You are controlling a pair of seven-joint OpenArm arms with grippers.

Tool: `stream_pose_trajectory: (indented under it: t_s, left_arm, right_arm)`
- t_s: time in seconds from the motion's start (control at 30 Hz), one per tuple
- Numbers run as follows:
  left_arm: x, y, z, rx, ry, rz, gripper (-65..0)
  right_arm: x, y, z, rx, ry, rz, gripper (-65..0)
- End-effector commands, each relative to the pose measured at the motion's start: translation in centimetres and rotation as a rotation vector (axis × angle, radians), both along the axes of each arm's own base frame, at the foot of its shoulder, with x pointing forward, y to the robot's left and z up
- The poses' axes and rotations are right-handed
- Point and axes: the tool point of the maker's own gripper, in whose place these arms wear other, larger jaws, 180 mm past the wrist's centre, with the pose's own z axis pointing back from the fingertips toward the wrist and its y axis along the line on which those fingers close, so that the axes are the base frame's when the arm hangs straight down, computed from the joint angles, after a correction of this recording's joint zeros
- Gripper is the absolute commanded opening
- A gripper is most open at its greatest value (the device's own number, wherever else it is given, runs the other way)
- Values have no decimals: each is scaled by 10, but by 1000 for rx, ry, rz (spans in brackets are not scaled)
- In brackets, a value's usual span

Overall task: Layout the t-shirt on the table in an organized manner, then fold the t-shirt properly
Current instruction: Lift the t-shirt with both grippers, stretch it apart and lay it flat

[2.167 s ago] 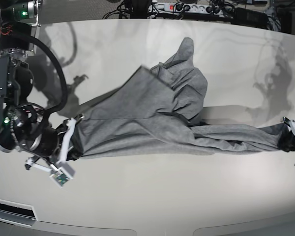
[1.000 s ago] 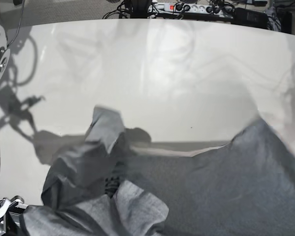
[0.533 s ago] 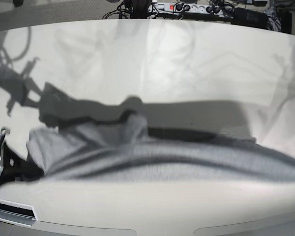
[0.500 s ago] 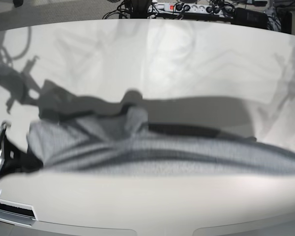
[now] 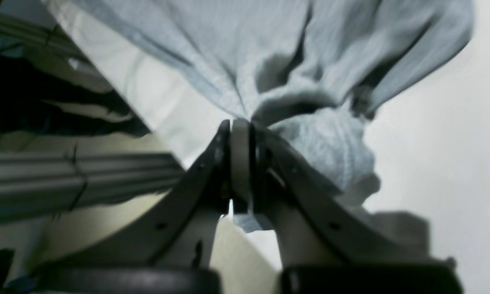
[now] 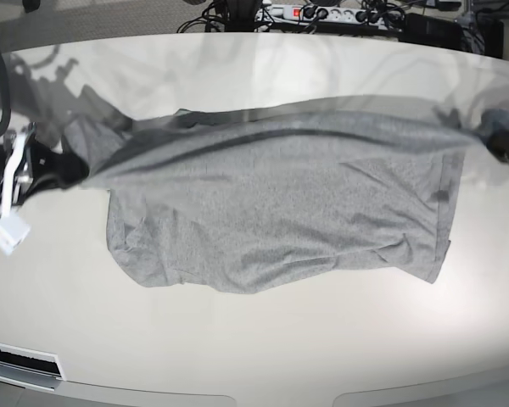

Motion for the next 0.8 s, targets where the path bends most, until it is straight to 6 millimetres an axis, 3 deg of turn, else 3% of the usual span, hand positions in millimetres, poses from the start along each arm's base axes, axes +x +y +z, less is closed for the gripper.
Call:
stream_pose_trajectory:
  t_s: [0.0, 0.1, 0.27, 0.37, 0.53, 0.77]
  left_arm:
    - [0, 2, 6, 7, -5, -10, -650]
    - [-10, -2, -4, -16, 31, 3, -650]
    - [-11, -6, -8, -37, 30, 12, -650]
    - [11, -12, -4, -75, -84, 53, -650]
    - [49, -4, -8, -2, -296, 66, -650]
    - [82, -5, -5, 13, -454, 152, -650]
  right_arm:
    - [2, -2, 8, 7, -24, 0, -650]
    - [-5, -1, 3, 5, -17, 19, -650]
    - [-2, -1, 6, -1, -49, 46, -650]
    - [1, -8, 0, -57, -74, 48, -650]
    - [45, -15, 1, -108, -299, -113, -650]
    - [82, -14, 3, -194, -480, -217, -650]
